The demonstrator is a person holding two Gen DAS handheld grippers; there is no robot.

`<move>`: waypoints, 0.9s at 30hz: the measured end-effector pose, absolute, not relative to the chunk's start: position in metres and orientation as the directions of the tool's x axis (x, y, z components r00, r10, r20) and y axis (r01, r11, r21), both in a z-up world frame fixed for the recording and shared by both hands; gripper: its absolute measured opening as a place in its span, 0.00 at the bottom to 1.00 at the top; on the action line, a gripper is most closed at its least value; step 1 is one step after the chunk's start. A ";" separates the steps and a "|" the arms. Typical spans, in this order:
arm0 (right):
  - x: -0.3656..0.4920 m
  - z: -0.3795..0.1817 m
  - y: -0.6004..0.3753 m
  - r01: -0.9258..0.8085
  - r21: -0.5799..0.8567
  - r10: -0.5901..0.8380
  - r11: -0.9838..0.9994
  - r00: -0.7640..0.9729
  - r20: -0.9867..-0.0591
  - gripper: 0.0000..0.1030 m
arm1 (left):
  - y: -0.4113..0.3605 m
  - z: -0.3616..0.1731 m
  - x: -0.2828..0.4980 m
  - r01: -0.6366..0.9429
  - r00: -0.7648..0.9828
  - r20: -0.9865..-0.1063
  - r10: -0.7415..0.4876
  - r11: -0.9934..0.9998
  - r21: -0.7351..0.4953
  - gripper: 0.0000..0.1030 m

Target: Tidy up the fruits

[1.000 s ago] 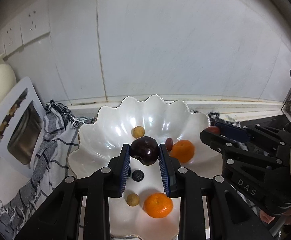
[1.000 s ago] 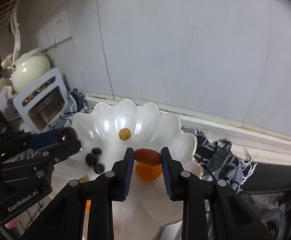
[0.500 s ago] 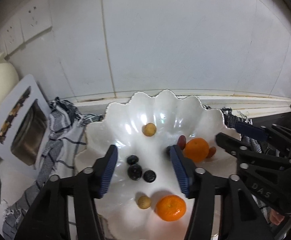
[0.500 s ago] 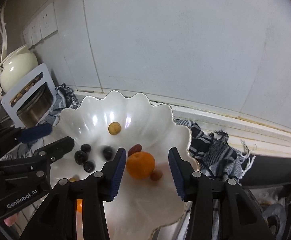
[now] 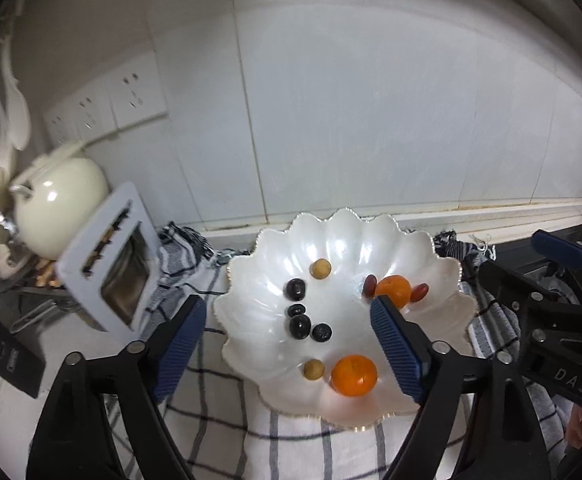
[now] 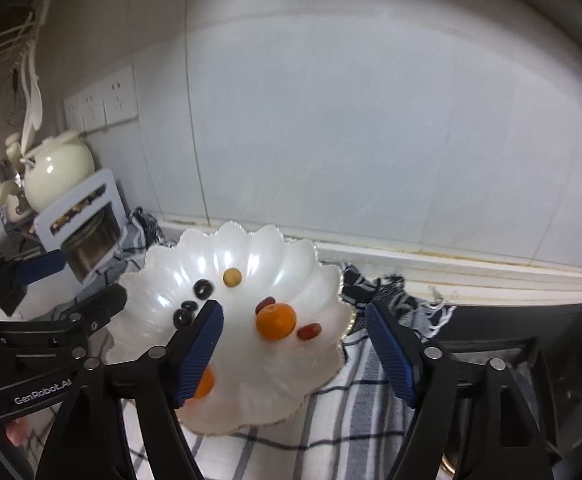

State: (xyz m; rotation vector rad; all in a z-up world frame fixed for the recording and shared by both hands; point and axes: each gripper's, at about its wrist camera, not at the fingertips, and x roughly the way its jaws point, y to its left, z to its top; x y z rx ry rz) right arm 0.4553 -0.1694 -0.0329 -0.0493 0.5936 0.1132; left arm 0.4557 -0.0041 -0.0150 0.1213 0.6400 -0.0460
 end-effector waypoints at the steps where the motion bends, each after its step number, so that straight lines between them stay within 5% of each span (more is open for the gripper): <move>1: 0.448 -0.030 -0.170 -0.115 -0.016 0.087 0.993 0.831 -0.550 0.76 | -0.004 -0.012 0.450 0.077 0.807 -0.591 -0.004 0.992 0.099 0.86; 27: 0.246 0.011 -0.183 -0.115 -0.010 0.101 0.993 0.907 -0.410 0.76 | -0.014 0.037 0.243 0.021 0.903 -0.429 0.014 0.997 0.076 0.99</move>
